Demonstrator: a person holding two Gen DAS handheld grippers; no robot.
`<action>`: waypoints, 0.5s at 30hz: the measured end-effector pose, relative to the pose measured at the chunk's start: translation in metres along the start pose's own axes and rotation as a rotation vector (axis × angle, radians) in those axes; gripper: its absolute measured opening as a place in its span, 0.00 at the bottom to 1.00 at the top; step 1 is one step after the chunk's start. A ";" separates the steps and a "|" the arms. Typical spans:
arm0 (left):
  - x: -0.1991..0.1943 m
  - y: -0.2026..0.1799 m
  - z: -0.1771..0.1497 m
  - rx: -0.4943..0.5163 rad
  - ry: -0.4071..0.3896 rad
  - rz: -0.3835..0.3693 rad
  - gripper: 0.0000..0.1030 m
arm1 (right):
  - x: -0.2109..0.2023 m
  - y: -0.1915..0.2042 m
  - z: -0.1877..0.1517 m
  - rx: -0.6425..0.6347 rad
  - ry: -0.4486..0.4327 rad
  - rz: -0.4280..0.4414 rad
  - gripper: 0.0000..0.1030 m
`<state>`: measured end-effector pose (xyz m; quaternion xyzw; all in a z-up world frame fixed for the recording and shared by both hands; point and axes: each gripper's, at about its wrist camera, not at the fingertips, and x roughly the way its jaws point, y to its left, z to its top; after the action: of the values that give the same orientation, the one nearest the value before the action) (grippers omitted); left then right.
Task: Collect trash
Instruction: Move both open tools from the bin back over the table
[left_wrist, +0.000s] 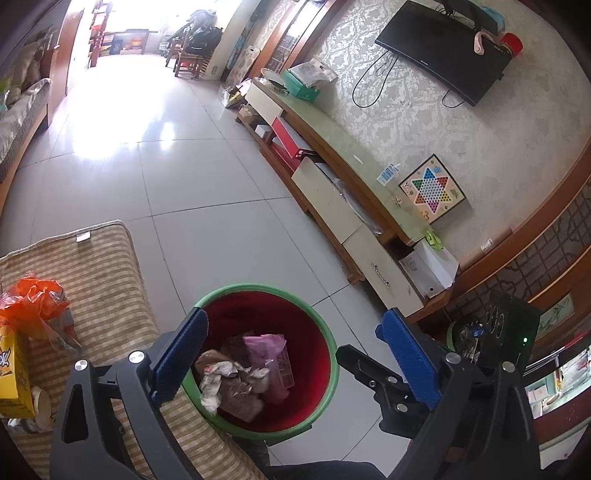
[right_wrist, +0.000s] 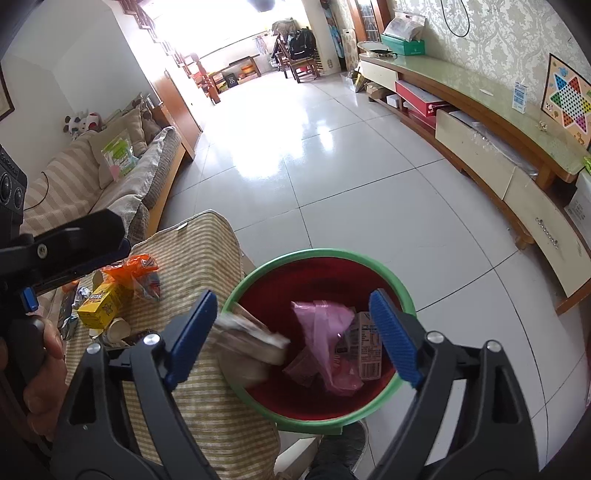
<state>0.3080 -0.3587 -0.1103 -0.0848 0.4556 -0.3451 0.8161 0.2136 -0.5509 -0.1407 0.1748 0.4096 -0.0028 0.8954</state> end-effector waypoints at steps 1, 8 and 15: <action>-0.002 0.001 0.000 -0.002 -0.005 0.002 0.89 | 0.000 0.001 0.000 -0.002 0.001 -0.001 0.82; -0.017 0.008 -0.002 0.015 -0.019 0.048 0.92 | -0.005 0.006 0.001 -0.006 -0.005 -0.006 0.91; -0.056 0.018 -0.012 0.030 -0.048 0.109 0.92 | -0.019 0.029 -0.001 -0.034 -0.019 0.000 0.95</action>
<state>0.2878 -0.3075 -0.0874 -0.0560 0.4349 -0.3049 0.8454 0.2050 -0.5257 -0.1183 0.1594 0.4009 0.0023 0.9021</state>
